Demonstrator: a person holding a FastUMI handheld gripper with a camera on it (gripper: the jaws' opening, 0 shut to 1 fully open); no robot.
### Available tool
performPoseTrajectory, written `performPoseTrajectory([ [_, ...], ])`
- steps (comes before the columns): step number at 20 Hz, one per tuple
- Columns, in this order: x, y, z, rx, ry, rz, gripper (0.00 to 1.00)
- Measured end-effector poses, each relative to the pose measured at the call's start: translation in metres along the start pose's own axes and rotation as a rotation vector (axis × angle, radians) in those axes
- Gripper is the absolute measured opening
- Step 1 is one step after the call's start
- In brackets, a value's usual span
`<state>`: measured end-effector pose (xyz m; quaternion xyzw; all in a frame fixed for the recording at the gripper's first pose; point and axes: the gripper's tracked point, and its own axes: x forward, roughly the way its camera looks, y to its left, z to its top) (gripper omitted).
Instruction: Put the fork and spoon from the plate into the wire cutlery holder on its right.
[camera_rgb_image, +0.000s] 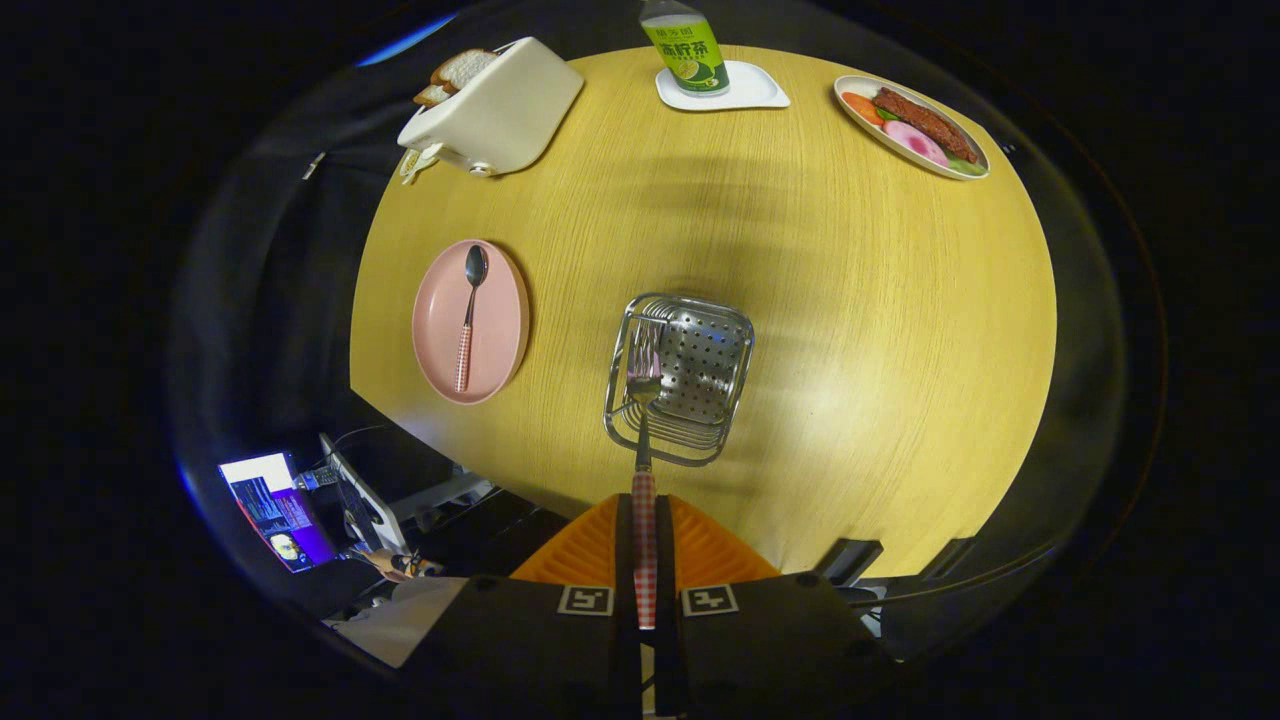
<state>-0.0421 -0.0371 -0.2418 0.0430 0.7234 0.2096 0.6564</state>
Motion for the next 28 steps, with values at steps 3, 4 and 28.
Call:
performPoseTrajectory([
  [3, -0.01, -0.004, -0.003, 0.005, -0.001, 0.0, 0.1],
  [4, -0.014, -0.006, -0.005, -0.001, 0.003, -0.004, 0.1],
  [28, -0.01, 0.001, 0.052, 0.064, -0.16, -0.033, 0.99],
])
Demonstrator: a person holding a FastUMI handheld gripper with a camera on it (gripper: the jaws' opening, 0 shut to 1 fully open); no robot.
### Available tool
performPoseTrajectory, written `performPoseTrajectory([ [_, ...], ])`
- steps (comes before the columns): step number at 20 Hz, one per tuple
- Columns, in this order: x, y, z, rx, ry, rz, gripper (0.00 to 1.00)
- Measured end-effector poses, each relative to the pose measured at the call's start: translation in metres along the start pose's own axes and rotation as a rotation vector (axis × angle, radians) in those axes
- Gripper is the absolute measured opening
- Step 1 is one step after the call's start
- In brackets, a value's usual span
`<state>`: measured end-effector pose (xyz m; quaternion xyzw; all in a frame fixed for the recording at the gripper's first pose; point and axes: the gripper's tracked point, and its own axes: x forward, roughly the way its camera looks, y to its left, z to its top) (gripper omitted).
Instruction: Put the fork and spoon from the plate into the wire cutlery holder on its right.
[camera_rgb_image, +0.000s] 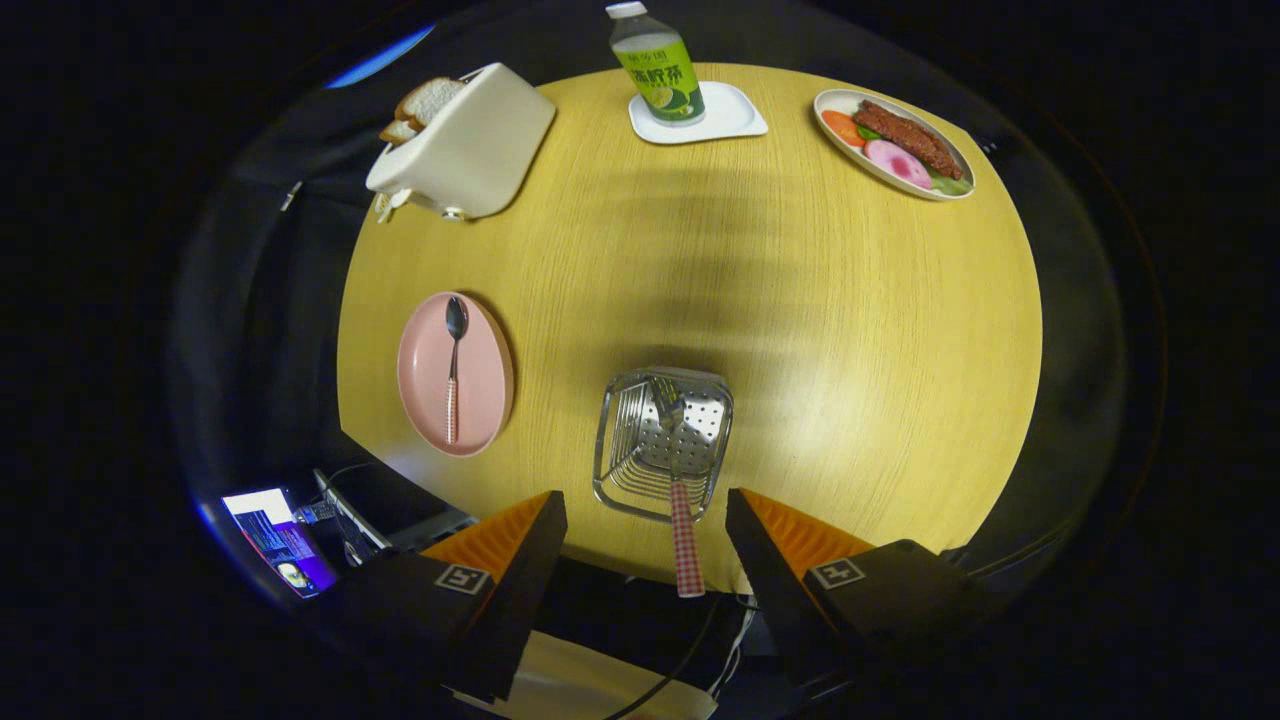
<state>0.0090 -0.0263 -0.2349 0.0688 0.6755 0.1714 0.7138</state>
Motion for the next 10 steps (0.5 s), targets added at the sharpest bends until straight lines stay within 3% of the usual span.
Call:
performPoseTrajectory([
  [10, -0.065, 0.033, 0.021, 0.064, -0.458, -0.041, 0.99],
])
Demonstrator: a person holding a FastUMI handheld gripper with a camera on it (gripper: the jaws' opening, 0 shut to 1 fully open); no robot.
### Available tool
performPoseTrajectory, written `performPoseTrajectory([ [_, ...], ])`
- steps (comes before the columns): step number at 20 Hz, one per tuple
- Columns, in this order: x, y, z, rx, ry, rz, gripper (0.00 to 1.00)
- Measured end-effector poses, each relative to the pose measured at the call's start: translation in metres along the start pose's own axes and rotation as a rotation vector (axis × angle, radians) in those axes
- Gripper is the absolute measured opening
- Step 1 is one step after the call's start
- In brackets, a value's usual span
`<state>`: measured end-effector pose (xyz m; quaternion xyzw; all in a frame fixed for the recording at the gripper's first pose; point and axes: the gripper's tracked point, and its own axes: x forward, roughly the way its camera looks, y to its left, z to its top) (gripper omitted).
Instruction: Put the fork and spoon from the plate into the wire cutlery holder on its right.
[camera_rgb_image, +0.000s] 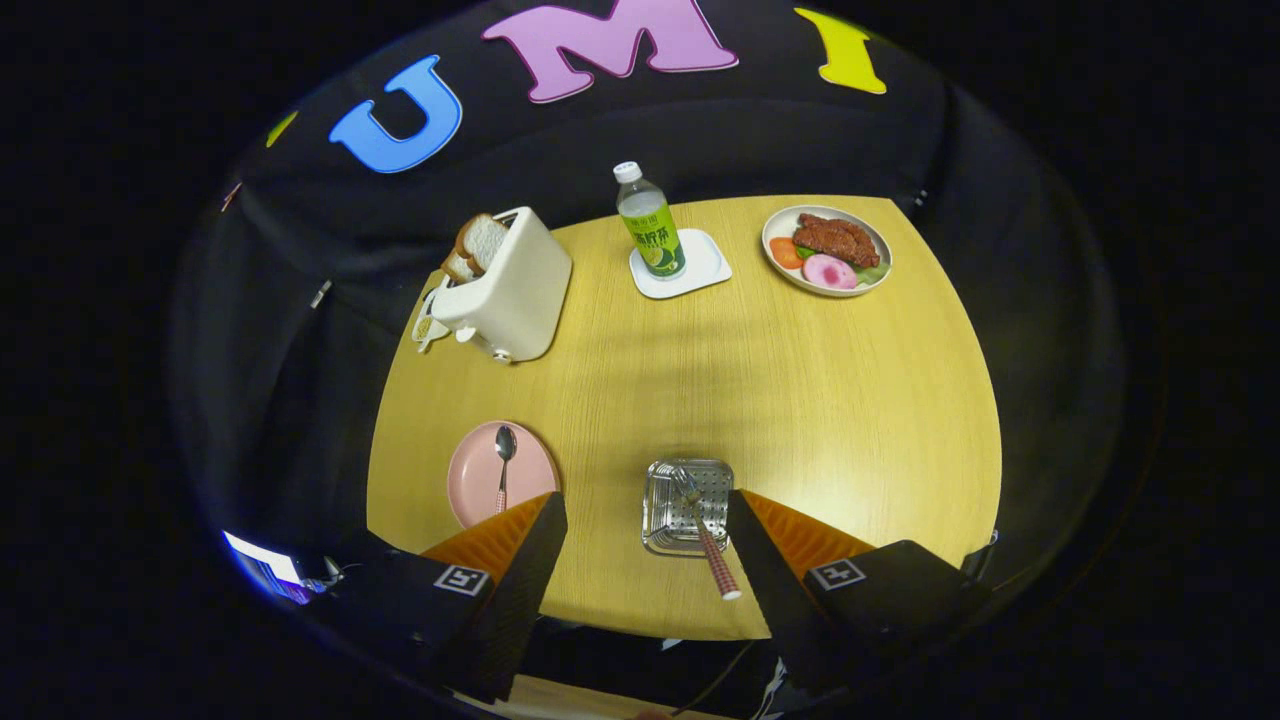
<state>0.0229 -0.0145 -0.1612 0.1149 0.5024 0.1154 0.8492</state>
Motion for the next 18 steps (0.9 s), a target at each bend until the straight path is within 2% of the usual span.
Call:
performPoseTrajectory([
  [6, 0.002, 0.066, -0.014, -0.122, -0.146, -0.009, 0.99],
  [9, 0.021, 0.108, -0.034, -0.193, -0.18, 0.032, 0.99],
  [12, 0.05, 0.136, -0.067, -0.273, -0.14, 0.053, 0.99],
  [18, 0.119, 0.197, -0.125, -0.33, -0.055, 0.074, 1.0],
])
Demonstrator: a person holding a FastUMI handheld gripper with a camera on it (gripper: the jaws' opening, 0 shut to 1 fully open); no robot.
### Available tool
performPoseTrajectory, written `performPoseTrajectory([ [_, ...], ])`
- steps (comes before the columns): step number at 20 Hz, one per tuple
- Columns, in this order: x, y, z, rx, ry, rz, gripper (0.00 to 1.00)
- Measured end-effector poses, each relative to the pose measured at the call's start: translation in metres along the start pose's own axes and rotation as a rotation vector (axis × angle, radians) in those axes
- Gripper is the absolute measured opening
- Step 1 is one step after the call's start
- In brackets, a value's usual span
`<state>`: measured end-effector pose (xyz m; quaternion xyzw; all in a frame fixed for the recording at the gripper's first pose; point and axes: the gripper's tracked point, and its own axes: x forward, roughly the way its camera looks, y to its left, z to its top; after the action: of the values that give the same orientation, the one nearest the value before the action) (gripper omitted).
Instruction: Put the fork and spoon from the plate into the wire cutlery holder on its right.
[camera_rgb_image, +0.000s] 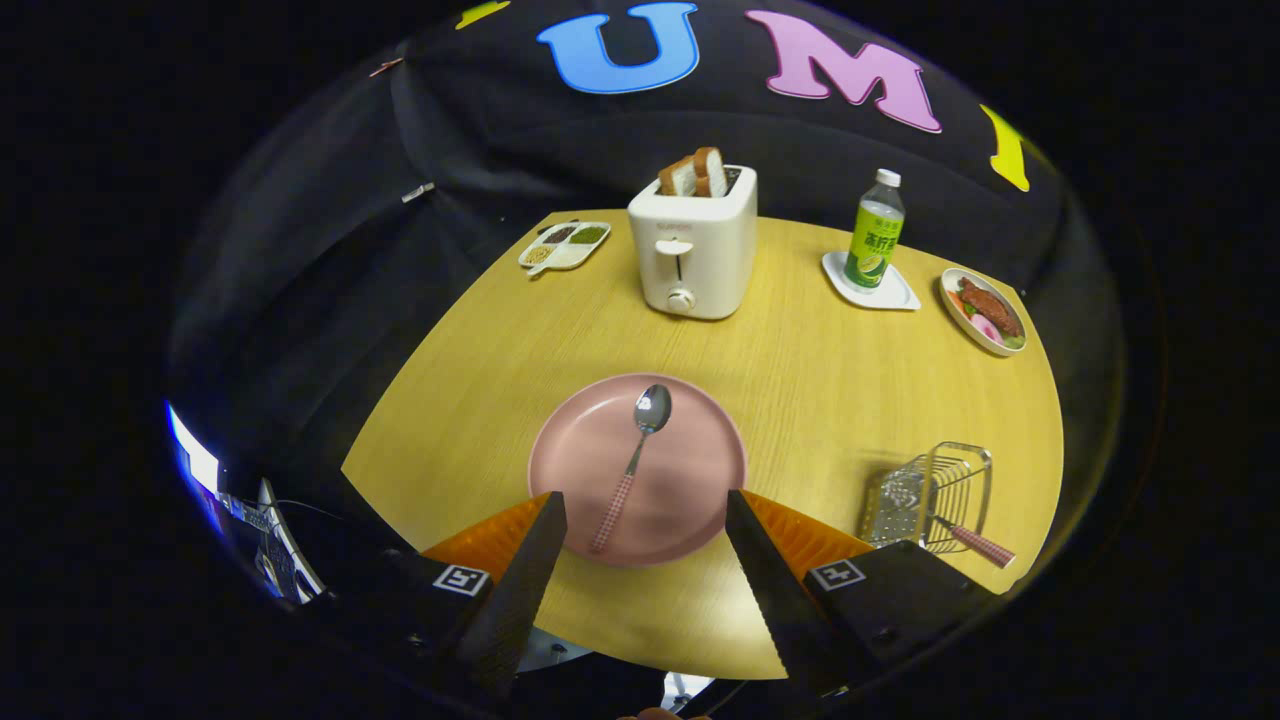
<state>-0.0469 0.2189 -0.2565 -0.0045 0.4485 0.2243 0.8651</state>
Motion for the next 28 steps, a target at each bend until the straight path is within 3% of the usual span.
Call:
performPoseTrajectory([
  [5, 0.05, 0.01, -0.031, -0.021, 0.104, -0.063, 1.0],
  [12, 0.083, -0.001, -0.051, 0.027, 0.191, -0.121, 0.97],
  [19, 0.096, 0.005, -0.064, 0.04, 0.242, -0.136, 0.71],
  [22, 0.095, 0.005, -0.064, 0.053, 0.249, -0.136, 0.64],
  [25, 0.095, 0.001, -0.067, 0.03, 0.252, -0.158, 0.4],
  [27, 0.095, 0.006, -0.067, 0.058, 0.252, -0.118, 0.29],
  [28, 0.094, 0.008, -0.068, 0.068, 0.262, -0.086, 0.29],
])
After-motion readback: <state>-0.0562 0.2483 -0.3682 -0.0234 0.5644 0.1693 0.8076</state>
